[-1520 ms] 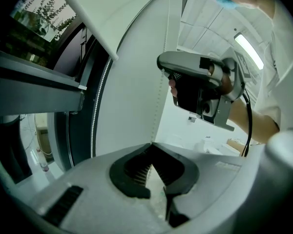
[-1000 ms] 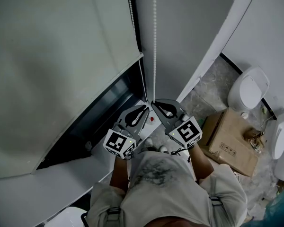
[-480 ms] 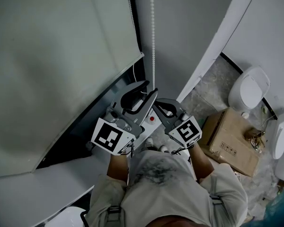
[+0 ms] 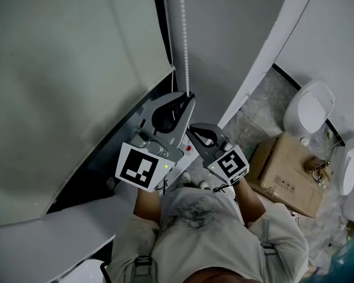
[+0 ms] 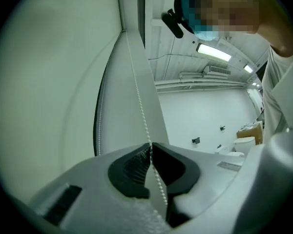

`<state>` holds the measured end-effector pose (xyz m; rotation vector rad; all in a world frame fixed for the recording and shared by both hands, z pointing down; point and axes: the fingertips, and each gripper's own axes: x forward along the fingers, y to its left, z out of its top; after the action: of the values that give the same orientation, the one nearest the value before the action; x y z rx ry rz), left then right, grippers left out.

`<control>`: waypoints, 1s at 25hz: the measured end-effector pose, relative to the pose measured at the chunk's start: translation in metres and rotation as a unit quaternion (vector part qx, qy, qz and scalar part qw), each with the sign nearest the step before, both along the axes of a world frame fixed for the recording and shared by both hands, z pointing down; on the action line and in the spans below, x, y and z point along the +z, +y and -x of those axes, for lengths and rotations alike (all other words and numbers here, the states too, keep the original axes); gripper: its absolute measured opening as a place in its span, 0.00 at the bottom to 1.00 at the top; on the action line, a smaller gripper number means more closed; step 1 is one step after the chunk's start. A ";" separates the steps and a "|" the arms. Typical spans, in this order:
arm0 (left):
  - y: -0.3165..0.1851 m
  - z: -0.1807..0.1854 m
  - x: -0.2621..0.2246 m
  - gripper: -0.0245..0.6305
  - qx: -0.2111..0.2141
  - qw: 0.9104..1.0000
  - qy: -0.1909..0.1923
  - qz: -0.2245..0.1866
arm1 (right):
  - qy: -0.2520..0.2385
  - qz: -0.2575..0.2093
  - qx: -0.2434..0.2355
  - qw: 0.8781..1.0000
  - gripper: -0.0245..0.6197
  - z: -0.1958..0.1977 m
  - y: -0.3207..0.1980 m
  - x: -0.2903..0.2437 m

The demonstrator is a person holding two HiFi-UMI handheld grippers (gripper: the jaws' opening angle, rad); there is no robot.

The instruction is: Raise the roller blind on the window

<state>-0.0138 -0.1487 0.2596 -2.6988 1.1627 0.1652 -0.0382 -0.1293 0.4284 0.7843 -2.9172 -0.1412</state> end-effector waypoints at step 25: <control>-0.011 0.012 0.089 0.05 0.001 0.995 -0.016 0.102 | 0.037 0.076 0.014 0.996 0.05 0.001 -0.009 0.078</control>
<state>-0.0255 -0.1601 0.3490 -2.8668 1.2288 0.0032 -0.0397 -0.1381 0.5067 0.7785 -2.8050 0.0512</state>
